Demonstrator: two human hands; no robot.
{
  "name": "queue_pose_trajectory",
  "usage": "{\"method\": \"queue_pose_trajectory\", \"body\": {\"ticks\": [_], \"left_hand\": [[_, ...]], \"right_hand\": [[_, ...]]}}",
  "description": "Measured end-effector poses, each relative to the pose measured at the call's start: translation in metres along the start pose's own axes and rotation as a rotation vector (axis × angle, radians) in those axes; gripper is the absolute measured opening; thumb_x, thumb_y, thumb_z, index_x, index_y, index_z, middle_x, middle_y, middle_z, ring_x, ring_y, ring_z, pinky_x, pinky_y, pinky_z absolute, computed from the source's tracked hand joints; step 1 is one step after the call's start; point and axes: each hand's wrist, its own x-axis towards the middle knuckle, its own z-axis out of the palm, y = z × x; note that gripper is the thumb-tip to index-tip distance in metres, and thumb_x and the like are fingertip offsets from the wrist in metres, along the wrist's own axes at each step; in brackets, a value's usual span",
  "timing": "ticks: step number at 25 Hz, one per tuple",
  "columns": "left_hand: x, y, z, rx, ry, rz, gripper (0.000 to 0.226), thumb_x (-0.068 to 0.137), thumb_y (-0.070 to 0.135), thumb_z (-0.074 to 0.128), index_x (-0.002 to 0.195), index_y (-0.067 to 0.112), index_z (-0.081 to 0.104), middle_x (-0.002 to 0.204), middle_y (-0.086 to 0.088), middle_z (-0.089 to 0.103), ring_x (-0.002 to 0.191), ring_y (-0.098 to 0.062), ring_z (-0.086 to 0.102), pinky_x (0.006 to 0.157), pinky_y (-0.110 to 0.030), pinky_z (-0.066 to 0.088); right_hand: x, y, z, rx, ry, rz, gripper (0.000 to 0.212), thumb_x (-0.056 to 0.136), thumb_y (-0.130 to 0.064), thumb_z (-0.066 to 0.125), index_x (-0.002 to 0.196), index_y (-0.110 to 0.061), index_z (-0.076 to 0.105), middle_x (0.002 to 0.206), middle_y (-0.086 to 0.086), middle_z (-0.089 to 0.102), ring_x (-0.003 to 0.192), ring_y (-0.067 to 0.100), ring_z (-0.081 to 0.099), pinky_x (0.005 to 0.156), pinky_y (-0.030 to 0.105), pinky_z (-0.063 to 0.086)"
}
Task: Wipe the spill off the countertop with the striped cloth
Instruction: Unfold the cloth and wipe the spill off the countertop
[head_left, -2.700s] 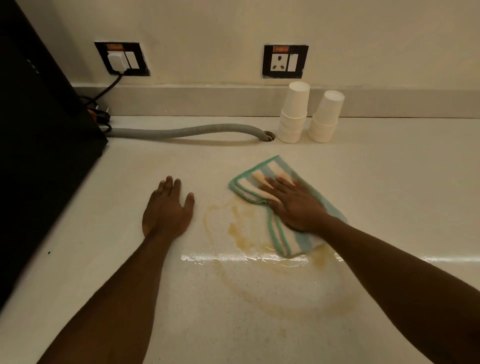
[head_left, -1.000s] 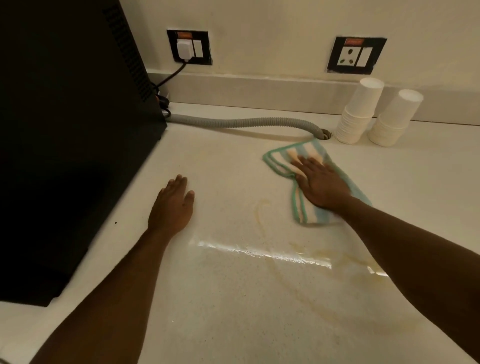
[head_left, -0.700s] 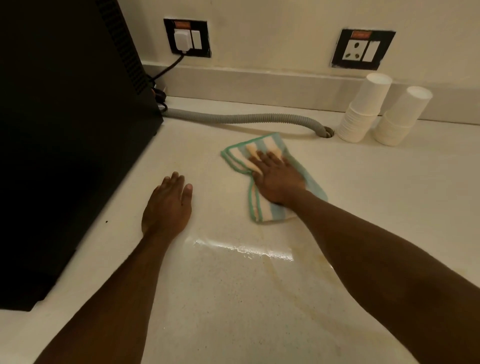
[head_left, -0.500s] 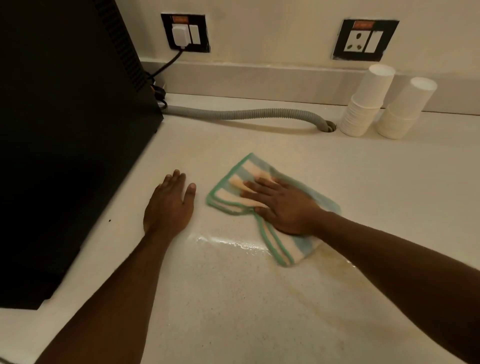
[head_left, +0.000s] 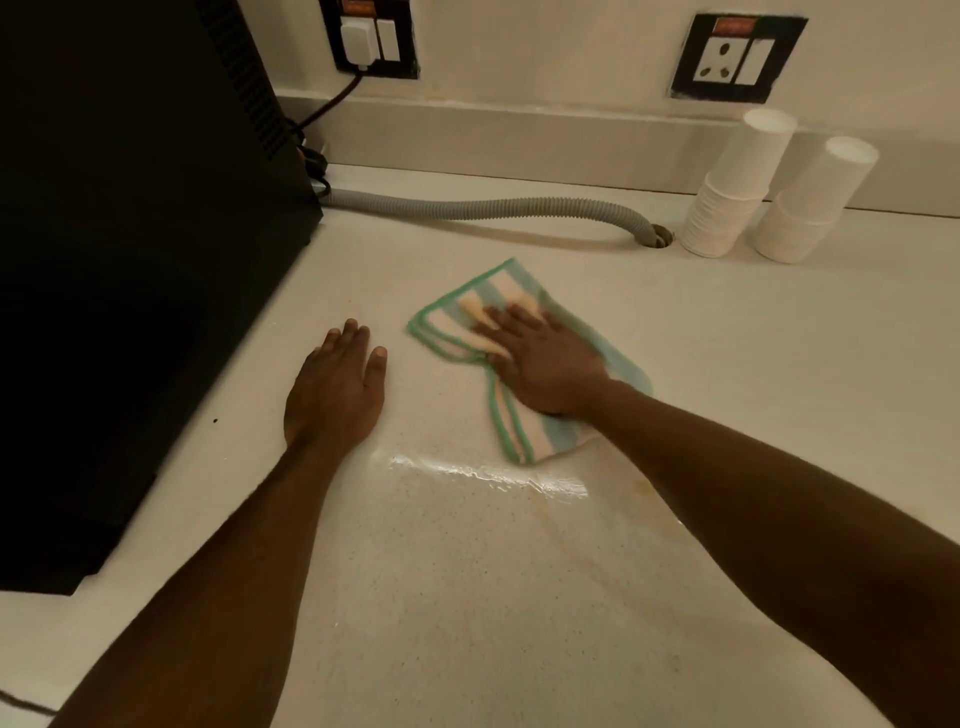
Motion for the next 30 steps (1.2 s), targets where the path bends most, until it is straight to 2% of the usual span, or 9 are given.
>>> {"method": "queue_pose_trajectory", "body": {"ticks": [3,5,7,10,14,18,25,28,30], "left_hand": [[0.001,-0.002,0.001,0.031,-0.017,0.015,0.059,0.101,0.045,0.021,0.151,0.014,0.026,0.16,-0.004,0.022,0.148,-0.02,0.018,0.12,-0.036,0.014],[0.001,-0.003,0.001,0.053,-0.024,0.024,0.058,0.101,0.043,0.022,0.151,0.013,0.025,0.161,-0.005,0.021,0.148,-0.021,0.017,0.12,-0.037,0.014],[0.001,-0.001,0.002,0.081,-0.029,0.01,0.057,0.102,0.041,0.023,0.152,0.013,0.024,0.161,-0.005,0.02,0.149,-0.022,0.016,0.12,-0.038,0.015],[0.007,0.018,0.003,0.059,-0.087,-0.019,0.055,0.102,0.036,0.024,0.152,0.012,0.02,0.162,-0.006,0.016,0.149,-0.021,0.013,0.12,-0.038,0.013],[0.011,0.102,0.02,0.02,-0.167,0.187,0.064,0.101,0.044,0.026,0.154,0.011,0.012,0.163,-0.006,0.01,0.15,-0.019,0.008,0.12,-0.033,0.006],[0.012,0.188,0.043,0.001,-0.193,0.353,0.068,0.099,0.05,0.022,0.154,0.01,0.012,0.163,-0.006,0.01,0.15,-0.018,0.008,0.12,-0.031,0.004],[0.018,0.315,0.082,0.057,-0.296,0.585,0.071,0.098,0.053,0.02,0.154,0.011,0.007,0.164,-0.005,0.001,0.15,-0.017,0.0,0.121,-0.033,0.002],[0.021,0.352,0.092,0.028,-0.337,0.635,0.071,0.099,0.052,0.021,0.154,0.011,0.006,0.164,-0.005,0.0,0.15,-0.018,0.001,0.121,-0.033,0.002],[0.018,0.357,0.101,0.054,-0.328,0.643,0.07,0.098,0.052,0.02,0.154,0.012,0.005,0.164,-0.004,0.0,0.15,-0.017,0.0,0.121,-0.034,0.003]], "right_hand": [[-0.043,0.029,-0.002,0.054,-0.008,-0.095,0.049,0.102,-0.047,0.018,0.151,-0.039,0.017,0.161,-0.009,0.014,0.147,0.011,0.01,0.12,0.04,0.006],[-0.07,0.084,-0.008,0.062,0.052,0.034,0.048,0.103,-0.041,0.023,0.151,-0.036,0.019,0.16,-0.005,0.02,0.148,0.016,0.014,0.121,0.042,0.009],[-0.088,0.137,-0.017,0.079,0.092,0.253,0.049,0.103,-0.038,0.024,0.151,-0.034,0.019,0.161,-0.002,0.02,0.149,0.02,0.016,0.12,0.043,0.011],[-0.073,0.148,-0.021,0.047,0.091,0.437,0.05,0.103,-0.038,0.022,0.152,-0.031,0.017,0.163,-0.002,0.014,0.149,0.02,0.013,0.12,0.045,0.011],[-0.087,0.121,-0.018,0.063,0.05,0.337,0.051,0.103,-0.04,0.021,0.153,-0.032,0.016,0.163,-0.005,0.012,0.149,0.019,0.012,0.119,0.045,0.011],[-0.157,0.154,-0.015,0.039,0.067,0.325,0.049,0.102,-0.04,0.024,0.151,-0.036,0.019,0.161,-0.008,0.017,0.149,0.016,0.014,0.12,0.044,0.012],[-0.274,0.25,-0.02,0.026,0.204,0.654,0.049,0.102,-0.033,0.034,0.15,-0.03,0.027,0.159,-0.001,0.026,0.146,0.023,0.024,0.117,0.046,0.018],[-0.325,0.281,-0.02,-0.043,0.278,0.829,0.051,0.099,-0.036,0.028,0.148,-0.023,0.036,0.154,0.008,0.036,0.141,0.033,0.035,0.112,0.052,0.023],[-0.356,0.299,-0.019,-0.054,0.279,1.01,0.058,0.095,-0.041,0.02,0.148,-0.023,0.035,0.155,0.008,0.034,0.141,0.033,0.034,0.113,0.054,0.018]]}}
